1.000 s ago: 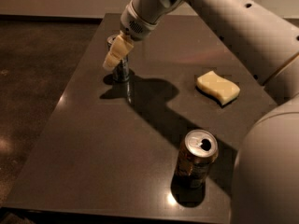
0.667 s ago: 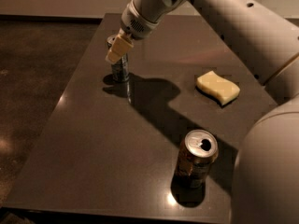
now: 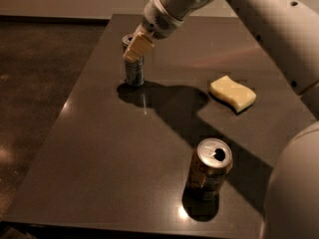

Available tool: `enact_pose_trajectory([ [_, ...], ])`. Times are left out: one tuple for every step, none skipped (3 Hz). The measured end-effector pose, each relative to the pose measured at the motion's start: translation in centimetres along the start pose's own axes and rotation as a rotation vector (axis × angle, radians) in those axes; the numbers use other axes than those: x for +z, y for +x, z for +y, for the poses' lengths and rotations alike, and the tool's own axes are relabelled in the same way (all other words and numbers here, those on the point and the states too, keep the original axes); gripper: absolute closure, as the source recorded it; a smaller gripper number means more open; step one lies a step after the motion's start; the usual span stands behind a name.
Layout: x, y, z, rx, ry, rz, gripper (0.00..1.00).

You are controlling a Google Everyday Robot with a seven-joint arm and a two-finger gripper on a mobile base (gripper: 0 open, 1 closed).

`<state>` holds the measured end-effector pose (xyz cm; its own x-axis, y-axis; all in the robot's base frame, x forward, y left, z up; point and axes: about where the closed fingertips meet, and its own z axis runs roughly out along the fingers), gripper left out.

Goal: Move redbull can near orange can

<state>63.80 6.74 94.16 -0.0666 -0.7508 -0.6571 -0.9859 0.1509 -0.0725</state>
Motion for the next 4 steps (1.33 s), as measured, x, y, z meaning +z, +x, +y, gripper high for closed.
enact_pose_trajectory([
  [-3.1,1.3,1.5,-0.042,-0.045,-0.024,1.0],
  [-6.6,3.5,3.8,-0.107,-0.095,-0.02,1.0],
  [-9.4,6.4,5.8,-0.168,-0.131,-0.005,1.0],
  [-11.4,8.7,7.2,-0.221,-0.161,-0.007,1.0],
])
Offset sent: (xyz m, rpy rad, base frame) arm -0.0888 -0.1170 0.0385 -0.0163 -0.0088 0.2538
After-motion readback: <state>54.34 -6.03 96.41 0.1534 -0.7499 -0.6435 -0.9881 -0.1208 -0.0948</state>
